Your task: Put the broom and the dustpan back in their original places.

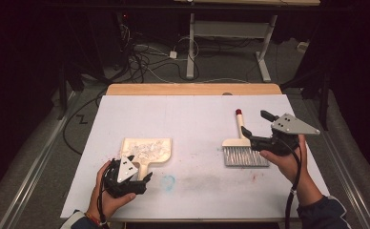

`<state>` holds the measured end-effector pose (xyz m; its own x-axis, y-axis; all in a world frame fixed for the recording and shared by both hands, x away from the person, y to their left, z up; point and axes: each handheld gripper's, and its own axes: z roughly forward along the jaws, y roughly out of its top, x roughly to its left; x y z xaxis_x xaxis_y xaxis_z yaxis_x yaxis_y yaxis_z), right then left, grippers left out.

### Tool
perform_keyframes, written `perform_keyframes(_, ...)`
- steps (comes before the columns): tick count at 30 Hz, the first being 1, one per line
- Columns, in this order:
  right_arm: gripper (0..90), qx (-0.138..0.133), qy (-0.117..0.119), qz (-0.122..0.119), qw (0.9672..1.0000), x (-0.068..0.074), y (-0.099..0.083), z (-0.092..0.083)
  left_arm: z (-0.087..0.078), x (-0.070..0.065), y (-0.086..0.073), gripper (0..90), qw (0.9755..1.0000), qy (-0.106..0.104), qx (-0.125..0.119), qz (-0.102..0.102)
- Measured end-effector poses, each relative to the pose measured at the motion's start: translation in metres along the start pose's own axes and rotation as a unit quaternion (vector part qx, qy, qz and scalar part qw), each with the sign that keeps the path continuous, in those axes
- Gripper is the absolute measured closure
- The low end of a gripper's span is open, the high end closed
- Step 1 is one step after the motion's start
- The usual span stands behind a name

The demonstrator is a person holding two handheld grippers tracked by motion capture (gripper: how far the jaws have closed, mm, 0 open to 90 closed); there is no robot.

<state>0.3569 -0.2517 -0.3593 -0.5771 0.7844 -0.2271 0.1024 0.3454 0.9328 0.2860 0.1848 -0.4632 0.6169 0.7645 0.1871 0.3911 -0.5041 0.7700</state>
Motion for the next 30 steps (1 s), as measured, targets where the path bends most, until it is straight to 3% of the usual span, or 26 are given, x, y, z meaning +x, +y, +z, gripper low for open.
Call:
perform_keyframes(15,19.8,0.004,-0.007,-0.021,0.9997,0.001,-0.012,-0.026,0.001,-0.001,0.000,16.7,1.0000,0.005,0.001,0.003)
perform_keyframes(30,19.8,0.011,0.001,-0.054,0.9985,0.017,-0.020,-0.042,0.001,-0.001,0.001,16.7,0.9998,0.004,-0.003,0.017)
